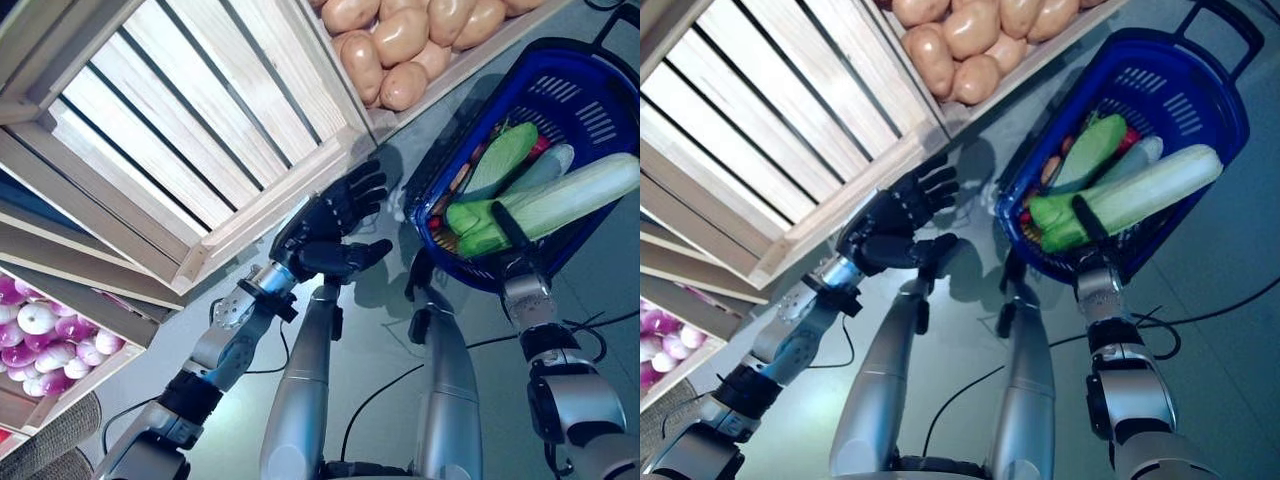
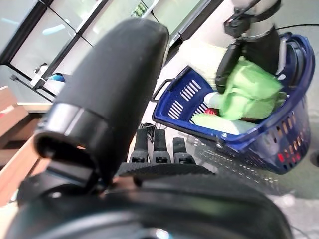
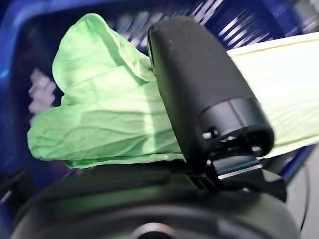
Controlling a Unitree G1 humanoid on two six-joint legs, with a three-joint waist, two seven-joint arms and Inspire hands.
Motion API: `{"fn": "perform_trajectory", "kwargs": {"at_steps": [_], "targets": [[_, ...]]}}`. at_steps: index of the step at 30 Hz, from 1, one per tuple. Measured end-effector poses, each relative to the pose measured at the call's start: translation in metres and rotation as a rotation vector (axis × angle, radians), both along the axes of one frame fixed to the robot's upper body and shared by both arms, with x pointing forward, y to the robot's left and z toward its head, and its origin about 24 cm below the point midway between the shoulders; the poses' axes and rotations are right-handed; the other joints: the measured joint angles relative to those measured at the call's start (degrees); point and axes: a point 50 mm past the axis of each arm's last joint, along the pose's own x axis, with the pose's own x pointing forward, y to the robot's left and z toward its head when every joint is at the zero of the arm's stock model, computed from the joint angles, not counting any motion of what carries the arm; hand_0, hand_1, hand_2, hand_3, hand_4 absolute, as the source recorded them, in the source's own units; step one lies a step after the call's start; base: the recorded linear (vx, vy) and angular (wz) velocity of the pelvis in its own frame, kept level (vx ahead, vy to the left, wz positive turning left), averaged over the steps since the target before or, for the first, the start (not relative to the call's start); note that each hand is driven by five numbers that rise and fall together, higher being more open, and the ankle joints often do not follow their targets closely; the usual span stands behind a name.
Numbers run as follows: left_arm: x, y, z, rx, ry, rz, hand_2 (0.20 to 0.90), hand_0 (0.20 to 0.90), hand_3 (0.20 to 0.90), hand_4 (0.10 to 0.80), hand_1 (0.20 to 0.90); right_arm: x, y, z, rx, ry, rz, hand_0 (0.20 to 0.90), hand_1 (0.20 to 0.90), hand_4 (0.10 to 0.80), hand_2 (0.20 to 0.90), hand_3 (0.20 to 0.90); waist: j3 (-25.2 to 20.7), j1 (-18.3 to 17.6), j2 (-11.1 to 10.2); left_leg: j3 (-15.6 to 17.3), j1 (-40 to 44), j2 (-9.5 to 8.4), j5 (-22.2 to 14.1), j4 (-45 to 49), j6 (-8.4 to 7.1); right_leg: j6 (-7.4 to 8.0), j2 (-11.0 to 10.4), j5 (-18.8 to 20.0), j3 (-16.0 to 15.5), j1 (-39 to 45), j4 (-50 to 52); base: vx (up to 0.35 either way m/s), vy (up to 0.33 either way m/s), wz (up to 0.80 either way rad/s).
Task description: Put vegetables into the basket
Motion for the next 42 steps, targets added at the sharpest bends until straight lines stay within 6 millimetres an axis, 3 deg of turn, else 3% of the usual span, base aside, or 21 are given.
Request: {"fn": "perform_trajectory", "kwargs": {"at_steps": [3,4,5,14,27,31,37,39,42], "targets": [[0.001,0.002,0.001,0.016,-0.001,0.005,0.900,0.900,0.900,0.800,0.900,0.000,-0.007,0.003,-0.043,0.018,-0.002,0.300,0.300,0.400,0.300,0.300,0.01,0.17,0.04,0.08,-1.53,-0.14,-0.52,1.33,0.35,0.11,-0.12,-0.02,0.07,-1.19,1.08,0.023,-0.010,0.02],[0.001,0.002,0.000,0.017,0.002,0.005,0.900,0.900,0.900,0.800,0.900,-0.001,-0.011,0.005,-0.065,0.030,-0.005,0.629,0.629,0.620,0.629,0.629,0.01,0.26,0.04,0.08,-2.06,-0.19,-0.77,1.84,0.44,0.19,-0.19,-0.17,0.18,-1.62,1.53,0.033,-0.013,0.02],[0.001,0.002,0.001,0.018,0.000,0.003,0.900,0.900,0.900,0.800,0.900,-0.001,-0.014,0.007,-0.091,0.046,-0.003,0.900,0.900,0.800,0.900,0.900,0.01,0.32,0.04,0.09,-2.44,-0.33,-0.99,2.38,0.48,0.35,-0.34,-0.45,0.37,-2.07,2.16,0.036,-0.022,-0.01],[0.000,0.002,-0.001,0.030,0.006,-0.001,0.900,0.900,0.900,0.800,0.900,-0.006,-0.032,0.007,-0.119,0.125,-0.050,0.900,0.900,0.800,0.900,0.900,0.01,0.17,0.03,0.10,-3.99,-0.50,-1.93,4.91,0.81,0.65,-0.35,-0.96,0.92,-3.28,3.81,0.020,-0.016,0.00],[-0.002,0.011,-0.006,0.047,0.040,0.010,0.900,0.900,0.900,0.800,0.900,-0.013,-0.044,0.020,-0.144,0.048,-0.222,0.900,0.900,0.800,0.900,0.900,0.01,-0.05,0.01,0.10,-2.95,-0.90,-2.31,5.71,1.37,1.13,-0.18,-0.58,1.21,-1.56,3.36,-0.001,0.006,-0.01],[-0.004,0.017,-0.012,0.065,0.072,0.016,0.900,0.900,0.900,0.800,0.900,-0.018,-0.047,0.019,-0.163,0.013,-0.268,0.900,0.900,0.800,0.900,0.900,0.00,-0.33,-0.03,0.13,2.19,-0.93,-2.17,3.37,1.52,2.00,0.32,0.23,1.33,3.96,-0.54,-0.035,0.029,-0.04],[-0.007,0.014,-0.018,0.084,0.102,-0.032,0.900,0.900,0.900,0.800,0.900,-0.028,-0.043,0.019,-0.194,-0.085,-0.296,0.900,0.900,0.800,0.900,0.900,-0.04,-1.61,-0.25,1.35,13.75,-0.75,1.30,-7.99,3.08,3.73,0.54,1.58,1.33,15.72,-12.30,-0.050,0.068,-0.11],[-0.008,0.013,-0.021,0.089,0.121,-0.041,0.900,0.900,0.900,0.800,0.900,-0.031,-0.037,0.012,-0.199,-0.087,-0.279,0.900,0.900,0.800,0.900,0.900,-0.04,-2.33,-0.88,1.92,17.11,-1.60,1.85,-10.56,3.06,3.68,0.47,3.81,2.66,18.84,-14.00,-0.022,0.058,0.01],[-0.011,0.012,-0.035,0.143,0.177,-0.038,0.900,0.900,0.900,0.800,0.900,-0.035,-0.014,-0.003,-0.352,-0.044,-0.155,0.900,0.900,0.800,0.900,0.900,-0.02,-3.08,-1.30,3.22,23.53,-1.12,2.16,-14.03,3.08,3.63,0.98,5.64,2.84,25.52,-18.99,0.028,0.067,-0.12]]}}
